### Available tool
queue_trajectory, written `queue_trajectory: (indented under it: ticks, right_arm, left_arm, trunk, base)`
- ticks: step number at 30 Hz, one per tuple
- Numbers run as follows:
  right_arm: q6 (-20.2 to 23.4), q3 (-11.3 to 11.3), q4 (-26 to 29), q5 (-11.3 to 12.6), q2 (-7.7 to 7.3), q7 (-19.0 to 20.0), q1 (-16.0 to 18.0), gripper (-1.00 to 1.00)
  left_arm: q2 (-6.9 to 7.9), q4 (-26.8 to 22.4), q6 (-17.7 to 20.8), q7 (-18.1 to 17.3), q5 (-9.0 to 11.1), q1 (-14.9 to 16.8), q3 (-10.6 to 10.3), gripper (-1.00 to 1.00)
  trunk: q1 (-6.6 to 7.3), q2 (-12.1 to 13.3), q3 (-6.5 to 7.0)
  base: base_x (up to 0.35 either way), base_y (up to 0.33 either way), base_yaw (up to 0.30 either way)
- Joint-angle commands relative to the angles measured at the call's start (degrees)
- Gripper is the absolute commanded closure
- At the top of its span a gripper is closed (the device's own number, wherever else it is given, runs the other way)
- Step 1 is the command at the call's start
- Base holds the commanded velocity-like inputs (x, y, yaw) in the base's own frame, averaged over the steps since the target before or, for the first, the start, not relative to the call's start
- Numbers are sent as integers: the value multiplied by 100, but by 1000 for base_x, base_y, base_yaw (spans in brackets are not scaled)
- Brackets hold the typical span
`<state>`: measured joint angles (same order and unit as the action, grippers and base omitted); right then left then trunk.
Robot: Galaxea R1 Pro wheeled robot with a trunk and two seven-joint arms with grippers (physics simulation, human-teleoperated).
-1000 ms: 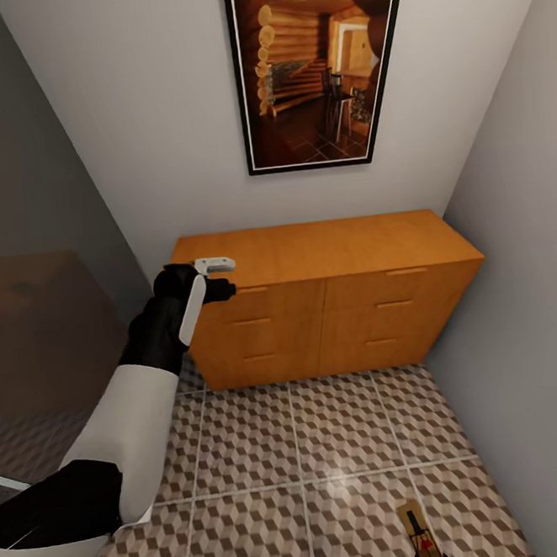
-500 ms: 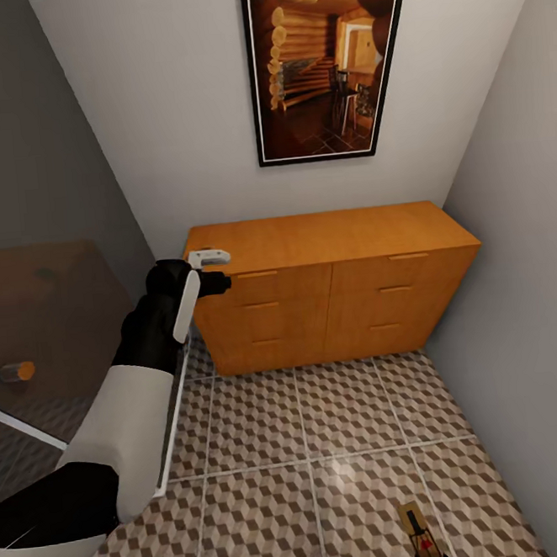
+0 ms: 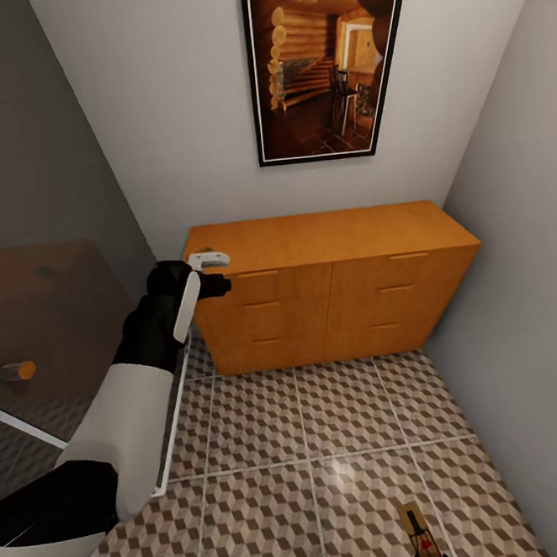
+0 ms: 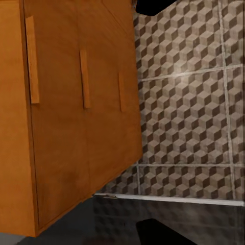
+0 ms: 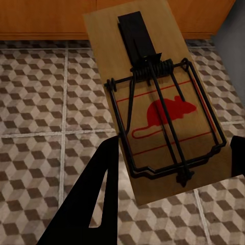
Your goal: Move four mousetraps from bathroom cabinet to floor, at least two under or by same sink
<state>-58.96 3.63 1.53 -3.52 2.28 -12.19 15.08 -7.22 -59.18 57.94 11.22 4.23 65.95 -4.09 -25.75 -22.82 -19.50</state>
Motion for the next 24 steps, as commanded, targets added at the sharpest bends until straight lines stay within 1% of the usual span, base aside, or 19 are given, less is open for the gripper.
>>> queue_trajectory:
  ticks: [1, 3, 7, 8, 9, 10, 11, 13, 15, 17, 21, 24]
  right_arm:
    - [-10, 32, -4, -26, 0, -56, 4, 100]
    - [-10, 32, -4, -26, 0, -56, 4, 100]
    - [-10, 32, -4, -26, 0, -56, 4, 100]
    - [-10, 32, -4, -26, 0, -56, 4, 100]
    - [-10, 32, -4, -26, 0, -55, 4, 100]
    - [-10, 32, -4, -26, 0, -53, 4, 100]
    - [-10, 34, -4, -26, 0, -52, 4, 100]
    - [-10, 33, -4, -26, 0, -53, 4, 100]
    - [-10, 32, -4, -27, 3, -50, 4, 100]
    - [-10, 34, -4, -26, 7, -50, 4, 100]
    - [-10, 32, -4, -26, 4, -50, 4, 100]
    - [-10, 32, -4, -26, 6, -51, 4, 100]
  left_arm:
    - [8, 74, 18, 50, 45, 76, -6, -100]
    - [30, 299, 17, 54, 44, 277, -3, -100]
    - [123, 971, 10, 62, 43, 916, 3, -100]
    - [136, 1069, 9, 63, 43, 1011, 3, -100]
    - [185, 1434, 8, 69, 43, 1393, 5, -100]
    - [204, 1513, 8, 70, 43, 1482, 5, -100]
    - [240, 1655, 7, 71, 43, 1646, 8, -100]
    - [278, 1801, 7, 72, 43, 1825, 11, -100]
    - [305, 1896, 14, 69, 45, 1942, 12, -100]
    - [324, 1954, 28, 62, 45, 1992, 34, -100]
    - [334, 2184, 75, 40, 50, 2021, 83, -100]
    - [325, 2156, 96, 20, 56, 2026, 91, -100]
  trunk:
    - [-3, -10, -10]
    - [-3, -10, -10]
    - [-3, -10, -10]
    - [-3, -10, -10]
    - [-3, -10, -10]
    - [-3, -10, -10]
    - [-3, -10, -10]
    - [-3, -10, -10]
    - [-3, -10, -10]
    - [-3, -10, -10]
    - [-3, -10, -10]
    - [-3, -10, -10]
  base:
    - [0, 0, 0]
    - [0, 0, 0]
    - [0, 0, 0]
    - [0, 0, 0]
    - [0, 0, 0]
    - [0, 0, 0]
    - [0, 0, 0]
    - [0, 0, 0]
    - [0, 0, 0]
    - [0, 0, 0]
    - [0, 0, 0]
    - [0, 0, 0]
